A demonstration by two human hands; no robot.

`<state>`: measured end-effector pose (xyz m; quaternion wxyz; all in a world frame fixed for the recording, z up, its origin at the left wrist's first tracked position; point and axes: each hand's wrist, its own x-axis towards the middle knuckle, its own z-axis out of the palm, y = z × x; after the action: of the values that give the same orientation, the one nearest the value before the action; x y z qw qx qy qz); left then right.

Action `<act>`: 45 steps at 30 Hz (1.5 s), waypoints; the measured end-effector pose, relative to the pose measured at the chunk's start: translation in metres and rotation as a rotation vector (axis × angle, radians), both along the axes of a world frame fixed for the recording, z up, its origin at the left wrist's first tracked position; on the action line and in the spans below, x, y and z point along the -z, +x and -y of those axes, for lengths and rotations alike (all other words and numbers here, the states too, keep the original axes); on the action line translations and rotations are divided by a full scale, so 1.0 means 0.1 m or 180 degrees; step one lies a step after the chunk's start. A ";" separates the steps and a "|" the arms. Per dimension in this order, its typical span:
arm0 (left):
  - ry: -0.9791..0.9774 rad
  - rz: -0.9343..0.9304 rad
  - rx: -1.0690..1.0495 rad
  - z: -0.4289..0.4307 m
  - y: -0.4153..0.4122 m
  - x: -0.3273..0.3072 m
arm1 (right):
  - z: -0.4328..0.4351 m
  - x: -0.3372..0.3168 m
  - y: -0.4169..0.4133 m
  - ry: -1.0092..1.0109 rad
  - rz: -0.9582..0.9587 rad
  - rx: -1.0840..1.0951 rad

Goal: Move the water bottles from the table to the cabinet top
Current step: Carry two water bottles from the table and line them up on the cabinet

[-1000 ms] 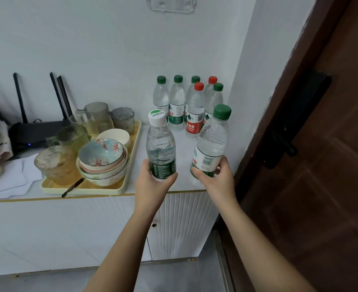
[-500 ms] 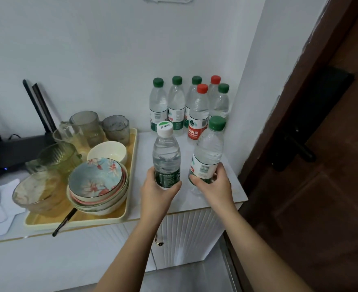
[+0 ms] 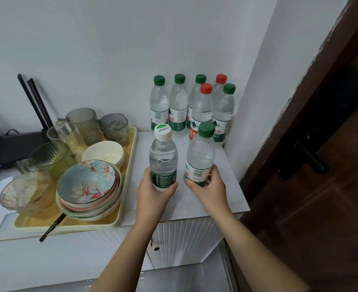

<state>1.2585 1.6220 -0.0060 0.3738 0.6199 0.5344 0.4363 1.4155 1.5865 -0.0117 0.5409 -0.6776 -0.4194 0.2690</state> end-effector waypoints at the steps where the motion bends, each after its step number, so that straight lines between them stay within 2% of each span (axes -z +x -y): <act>1: 0.0018 0.0008 0.0002 -0.01 0.01 0.01 | -0.01 0.01 0.01 -0.0001 0.0001 -0.0037; 6: 0.0082 -0.0148 0.0034 0.00 -0.01 0.12 | 0.07 0.09 0.11 -0.0094 0.0139 -0.0322; 11: 0.0029 -0.0293 -0.0191 -0.03 -0.04 0.18 | 0.09 0.15 0.15 -0.0088 0.0424 -0.0104; 17: -0.0008 -0.0392 -0.0318 -0.44 0.14 0.09 | -0.34 0.08 0.17 -0.0144 0.0490 -0.0059; 23: -0.0043 -0.0460 -0.0416 -0.79 0.33 0.05 | -0.78 0.08 0.19 -0.0152 0.0819 0.0125; 27: -0.0102 -0.0466 -0.0574 -0.97 0.42 0.01 | -0.98 0.08 0.19 -0.0141 0.0766 0.0233; 35: -0.0309 -0.0342 -0.0836 -1.29 0.54 -0.04 | -1.30 0.12 0.23 -0.0175 0.0899 0.0277; 45: -0.0279 -0.0348 -0.0873 -1.45 0.56 -0.06 | -1.50 0.17 0.24 -0.0264 0.1059 0.0250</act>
<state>1.3148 1.7670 0.0001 0.3078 0.5471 0.6522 0.4251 1.4399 1.7370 -0.0284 0.4457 -0.7504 -0.4649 0.1489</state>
